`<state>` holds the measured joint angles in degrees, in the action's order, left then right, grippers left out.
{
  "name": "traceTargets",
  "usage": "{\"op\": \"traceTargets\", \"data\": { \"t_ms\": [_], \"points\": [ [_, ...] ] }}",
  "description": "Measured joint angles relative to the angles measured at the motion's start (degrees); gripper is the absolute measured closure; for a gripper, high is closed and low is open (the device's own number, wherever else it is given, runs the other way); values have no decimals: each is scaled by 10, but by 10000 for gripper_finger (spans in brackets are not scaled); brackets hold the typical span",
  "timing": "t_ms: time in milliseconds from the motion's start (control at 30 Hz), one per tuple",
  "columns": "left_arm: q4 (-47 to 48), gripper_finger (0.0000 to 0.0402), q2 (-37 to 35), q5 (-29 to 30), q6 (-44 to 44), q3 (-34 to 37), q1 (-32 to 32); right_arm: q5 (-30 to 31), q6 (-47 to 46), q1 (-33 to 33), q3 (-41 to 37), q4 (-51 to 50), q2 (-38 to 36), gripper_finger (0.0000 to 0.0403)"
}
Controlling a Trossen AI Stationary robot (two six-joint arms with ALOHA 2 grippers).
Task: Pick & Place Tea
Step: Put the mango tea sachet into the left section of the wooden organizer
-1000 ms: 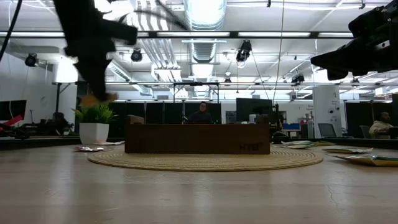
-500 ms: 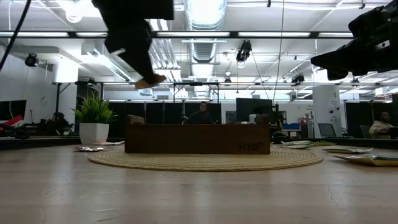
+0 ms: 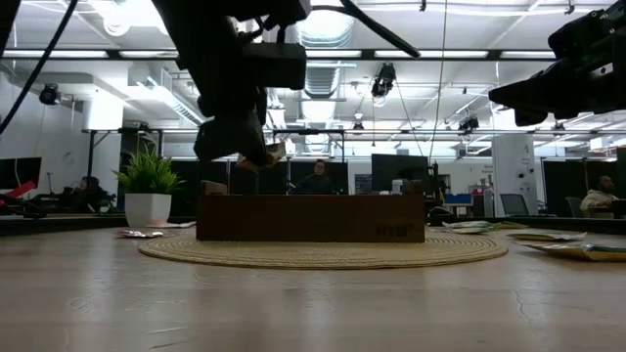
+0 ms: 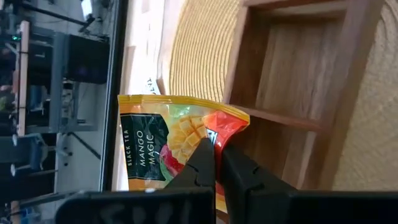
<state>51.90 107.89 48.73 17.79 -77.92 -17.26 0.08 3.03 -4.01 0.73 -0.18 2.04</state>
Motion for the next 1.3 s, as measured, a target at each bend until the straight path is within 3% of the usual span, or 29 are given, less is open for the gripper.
{"op": "traceTargets", "data": {
  "t_ms": [133, 733, 967, 1300],
  "points": [
    [-7, 393, 9, 16, 19, 3, 0, 0, 0, 0, 0, 0, 0, 394],
    [-9, 398, 11, -27, 29, 3, 0, 0, 0, 0, 0, 0, 0, 394],
    [-2, 355, 11, -26, -3, 3, 4, 0, 0, 0, 0, 0, 0, 394],
    [35, 346, 11, -28, -15, 3, 4, 0, 0, 0, 0, 0, 0, 394]
  ]
}}
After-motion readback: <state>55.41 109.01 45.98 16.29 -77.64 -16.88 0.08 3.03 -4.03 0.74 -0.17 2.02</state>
